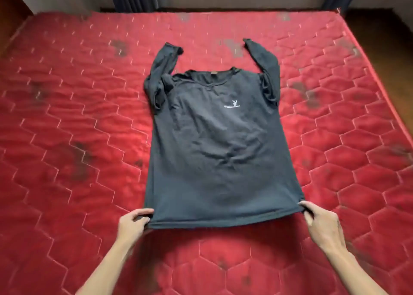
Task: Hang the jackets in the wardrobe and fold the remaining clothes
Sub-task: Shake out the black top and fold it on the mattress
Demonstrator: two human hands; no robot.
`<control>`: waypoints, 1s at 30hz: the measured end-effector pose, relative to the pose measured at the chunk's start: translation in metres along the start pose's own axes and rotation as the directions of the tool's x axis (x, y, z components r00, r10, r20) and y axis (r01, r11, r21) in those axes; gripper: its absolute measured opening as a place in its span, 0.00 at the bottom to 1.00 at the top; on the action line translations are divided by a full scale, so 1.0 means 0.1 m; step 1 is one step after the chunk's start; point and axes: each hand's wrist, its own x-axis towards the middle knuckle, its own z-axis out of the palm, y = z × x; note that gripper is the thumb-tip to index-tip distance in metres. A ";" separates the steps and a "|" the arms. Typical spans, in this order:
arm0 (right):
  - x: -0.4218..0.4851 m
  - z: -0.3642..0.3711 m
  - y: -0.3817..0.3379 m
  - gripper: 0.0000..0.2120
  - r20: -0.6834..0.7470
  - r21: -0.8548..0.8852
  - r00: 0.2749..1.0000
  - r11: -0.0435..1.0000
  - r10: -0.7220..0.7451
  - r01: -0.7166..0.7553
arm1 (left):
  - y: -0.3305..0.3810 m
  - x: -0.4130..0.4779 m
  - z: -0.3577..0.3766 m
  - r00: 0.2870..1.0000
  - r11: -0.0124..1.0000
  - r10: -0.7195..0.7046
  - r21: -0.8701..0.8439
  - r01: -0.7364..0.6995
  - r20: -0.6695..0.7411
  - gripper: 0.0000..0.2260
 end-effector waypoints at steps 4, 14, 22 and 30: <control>-0.39 0.25 0.29 0.16 -0.005 0.045 1.000 0.999 -0.011 0.011 | -0.50 -0.32 0.09 0.991 0.984 -0.134 -0.121 0.132 -0.009 0.11; -1.25 0.41 1.05 0.17 0.026 0.073 0.999 0.997 0.023 -0.025 | -1.16 -1.25 -0.04 0.985 0.977 -0.132 -0.180 0.110 -0.115 0.10; -2.26 0.27 2.00 0.16 0.077 0.009 0.995 0.998 0.056 -0.057 | -2.04 -2.21 -0.33 0.969 0.965 -0.200 -0.202 0.169 -0.146 0.09; -3.18 0.45 2.58 0.16 0.180 0.018 0.970 0.985 0.164 -0.169 | -2.78 -2.94 -0.29 0.926 0.933 -0.348 -0.149 0.327 -0.145 0.11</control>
